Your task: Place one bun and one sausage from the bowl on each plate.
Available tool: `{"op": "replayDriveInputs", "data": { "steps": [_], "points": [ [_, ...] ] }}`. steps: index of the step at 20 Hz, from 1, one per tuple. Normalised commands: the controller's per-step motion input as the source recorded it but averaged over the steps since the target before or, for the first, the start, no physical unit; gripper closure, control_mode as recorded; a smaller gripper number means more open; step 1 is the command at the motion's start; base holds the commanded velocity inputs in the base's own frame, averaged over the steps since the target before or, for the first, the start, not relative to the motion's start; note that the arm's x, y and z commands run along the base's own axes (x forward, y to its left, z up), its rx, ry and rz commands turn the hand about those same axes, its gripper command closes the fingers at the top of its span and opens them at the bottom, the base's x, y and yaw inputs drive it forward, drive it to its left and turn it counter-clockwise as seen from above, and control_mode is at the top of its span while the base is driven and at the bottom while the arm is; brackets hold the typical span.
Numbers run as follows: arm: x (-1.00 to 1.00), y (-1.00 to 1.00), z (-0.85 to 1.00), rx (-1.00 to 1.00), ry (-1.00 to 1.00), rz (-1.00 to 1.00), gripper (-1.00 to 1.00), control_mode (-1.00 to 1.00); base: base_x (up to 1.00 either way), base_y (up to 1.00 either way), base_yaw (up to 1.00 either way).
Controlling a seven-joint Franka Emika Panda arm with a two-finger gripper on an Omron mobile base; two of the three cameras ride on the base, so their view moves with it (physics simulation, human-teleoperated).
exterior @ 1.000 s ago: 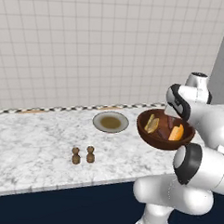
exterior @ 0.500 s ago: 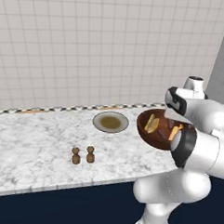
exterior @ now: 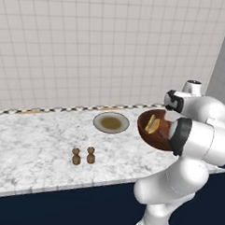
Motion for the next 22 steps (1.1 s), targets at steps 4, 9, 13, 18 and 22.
{"op": "replayDriveInputs", "data": {
  "steps": [4, 9, 13, 18, 22],
  "points": [
    [0.38, -0.06, -0.21, 0.00, 0.05, 0.00, -1.00, -1.00, 0.00, 0.00, 0.00],
    [0.21, -0.11, -0.28, 0.00, 0.07, 0.00, -1.00, -1.00, 0.00, 0.00, 0.00],
    [0.08, -0.15, -0.31, 0.00, 0.04, 0.00, -1.00, -1.00, 0.00, 0.00, 0.00],
    [0.04, -0.09, -0.23, 0.00, 0.00, 0.00, -1.00, -1.00, 0.00, 0.00, 0.00],
    [0.00, -0.09, -0.15, 0.00, 0.00, 0.00, -1.00, -1.00, 0.00, 0.00, 0.00]
  ]
}}
